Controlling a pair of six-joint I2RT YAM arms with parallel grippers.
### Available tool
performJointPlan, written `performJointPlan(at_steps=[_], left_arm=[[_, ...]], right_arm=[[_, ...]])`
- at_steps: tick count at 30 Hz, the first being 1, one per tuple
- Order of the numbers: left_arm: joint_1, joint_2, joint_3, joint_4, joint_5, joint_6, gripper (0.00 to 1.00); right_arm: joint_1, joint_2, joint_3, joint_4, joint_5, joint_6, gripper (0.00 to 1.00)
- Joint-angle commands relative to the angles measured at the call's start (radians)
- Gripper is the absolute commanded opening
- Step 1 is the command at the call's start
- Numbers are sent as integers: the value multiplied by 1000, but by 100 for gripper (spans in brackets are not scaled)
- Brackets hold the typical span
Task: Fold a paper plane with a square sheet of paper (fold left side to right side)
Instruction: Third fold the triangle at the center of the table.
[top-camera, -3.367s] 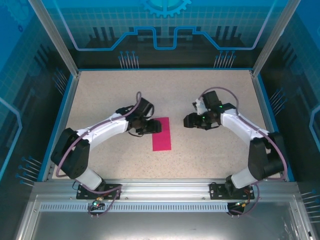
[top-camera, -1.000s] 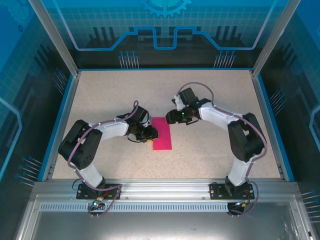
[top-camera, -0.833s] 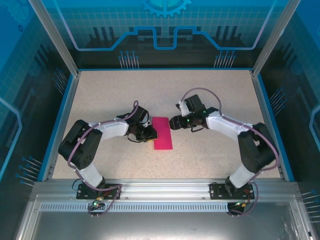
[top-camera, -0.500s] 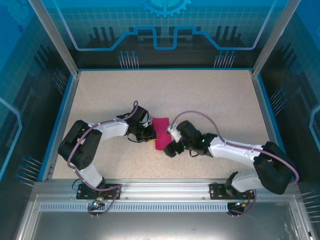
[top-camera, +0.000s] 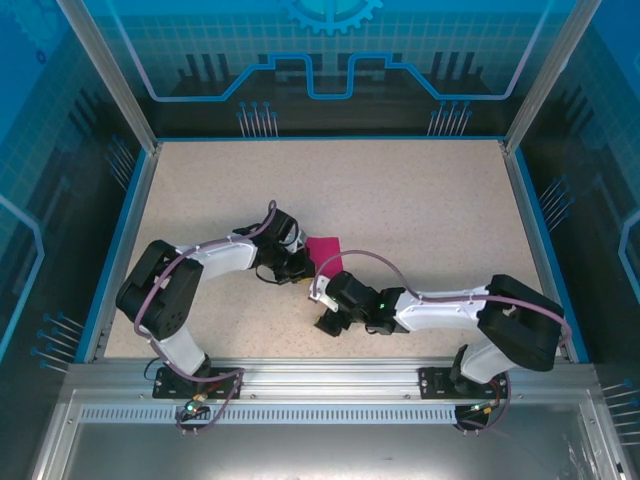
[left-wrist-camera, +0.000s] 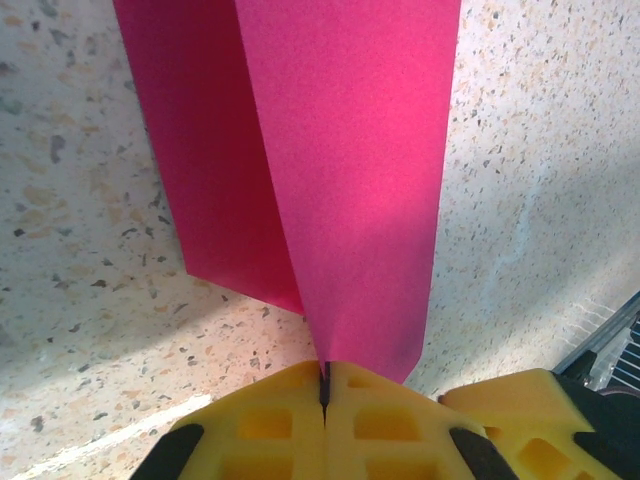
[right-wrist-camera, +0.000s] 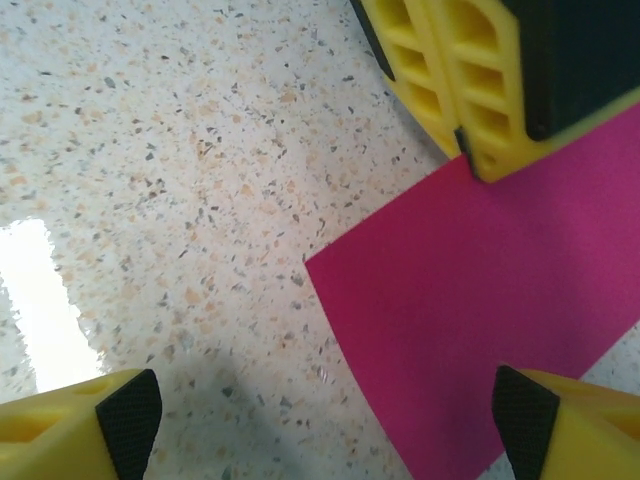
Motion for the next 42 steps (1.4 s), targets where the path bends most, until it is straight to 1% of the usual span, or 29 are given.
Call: performJointPlan(at_steps=[1, 4, 7, 10, 13, 15, 16, 19, 23, 26, 28, 31, 33, 37, 42], left_arm=[[7, -23, 25, -47, 32, 13, 4], [8, -24, 27, -56, 29, 17, 4], [10, -26, 27, -60, 28, 20, 4], [11, -26, 25, -60, 27, 20, 4], [14, -25, 24, -62, 25, 26, 4], [19, -29, 22, -64, 25, 31, 7], [22, -30, 24, -66, 24, 35, 9], [38, -42, 21, -81, 19, 50, 19], [76, -82, 18, -110, 18, 88, 38], [107, -117, 22, -137, 18, 118, 42], [123, -128, 30, -146, 30, 133, 41], [127, -109, 55, -127, 70, 144, 34], [125, -64, 78, -86, 123, 137, 28], [115, 50, 153, -50, 177, 145, 22], [81, 197, 287, -84, 193, 180, 21]], right_arm=[[10, 48, 62, 54, 27, -27, 82], [10, 86, 89, 60, 32, -33, 74], [9, 103, 109, 60, 39, -34, 62], [1, 101, 113, 51, 23, -30, 42], [-17, 93, 109, 34, -10, -16, 19], [-34, 84, 100, 24, -53, -7, 4], [-43, 79, 99, 18, -72, -3, 0], [-73, 70, 97, -2, -162, 6, 0], [-110, 77, 101, -32, -261, 19, 0], [-134, 87, 103, -41, -317, 34, 0], [-142, 92, 106, -41, -338, 47, 0], [-153, 99, 115, -48, -363, 66, 0], [-160, 104, 120, -51, -379, 79, 0], [-172, 111, 130, -58, -394, 95, 0], [-193, 117, 138, -60, -422, 118, 0]])
